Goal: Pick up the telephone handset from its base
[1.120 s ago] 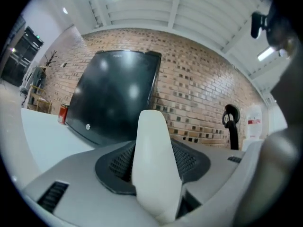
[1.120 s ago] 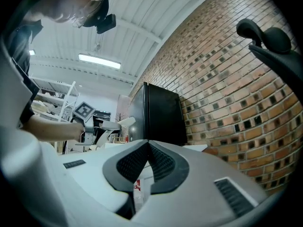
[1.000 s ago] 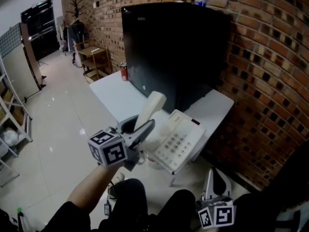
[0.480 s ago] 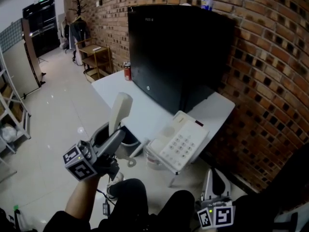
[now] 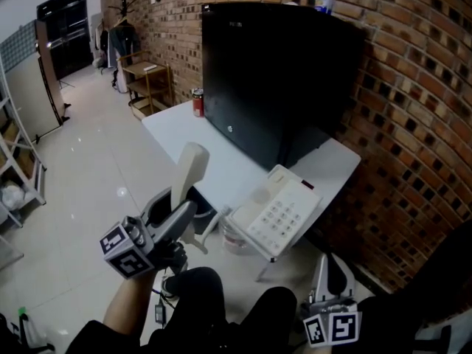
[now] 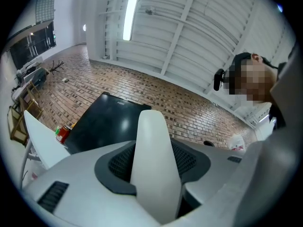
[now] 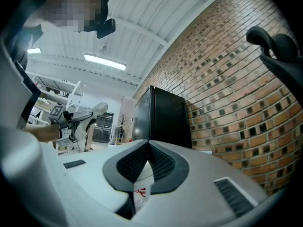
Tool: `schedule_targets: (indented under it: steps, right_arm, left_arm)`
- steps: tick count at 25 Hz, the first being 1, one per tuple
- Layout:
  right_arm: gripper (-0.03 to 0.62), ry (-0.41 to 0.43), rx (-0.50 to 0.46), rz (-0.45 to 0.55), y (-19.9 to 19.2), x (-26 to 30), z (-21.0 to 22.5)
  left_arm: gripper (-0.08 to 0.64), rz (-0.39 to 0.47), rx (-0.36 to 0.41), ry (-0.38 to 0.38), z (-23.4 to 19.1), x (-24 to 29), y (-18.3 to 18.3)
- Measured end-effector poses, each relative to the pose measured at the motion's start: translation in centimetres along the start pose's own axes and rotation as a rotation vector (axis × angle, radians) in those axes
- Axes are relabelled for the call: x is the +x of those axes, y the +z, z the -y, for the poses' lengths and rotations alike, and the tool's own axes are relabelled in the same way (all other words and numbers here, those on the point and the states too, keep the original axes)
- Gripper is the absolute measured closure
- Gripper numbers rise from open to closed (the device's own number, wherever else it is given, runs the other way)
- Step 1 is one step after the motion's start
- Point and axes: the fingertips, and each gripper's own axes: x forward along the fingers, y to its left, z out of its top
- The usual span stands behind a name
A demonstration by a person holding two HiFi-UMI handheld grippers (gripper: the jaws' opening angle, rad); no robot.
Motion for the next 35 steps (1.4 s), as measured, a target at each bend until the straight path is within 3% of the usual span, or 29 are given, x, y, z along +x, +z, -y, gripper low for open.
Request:
schedule_targets:
  steps: [6, 10, 15, 21, 35]
  right_arm:
    - [0.581, 0.010, -0.011, 0.005, 0.5, 0.2, -0.3]
    - [0.581, 0.005, -0.020, 0.026, 1.0, -0.3, -0.2]
    - [0.581, -0.002, -0.033, 0.033, 1.0, -0.5, -0.3]
    - [0.583, -0.003, -0.047, 0.053, 2.0, -0.7, -0.2]
    - [0.583, -0.025, -0.026, 0.052, 1.6, -1.2, 0.1]
  left_arm:
    - [0.342, 0.038, -0.058, -0.008, 0.1, -0.1, 0.4]
    - [0.342, 0.020, -0.099, 0.018, 0.1, -0.4, 0.3]
    - [0.342, 0.016, -0.021, 0.000, 0.3, -1.0, 0.5]
    - [0.342, 0.042, -0.097, -0.005, 1.5, -0.1, 1.3]
    - [0.342, 0.014, -0.122, -0.001, 1.4, -0.7, 0.1]
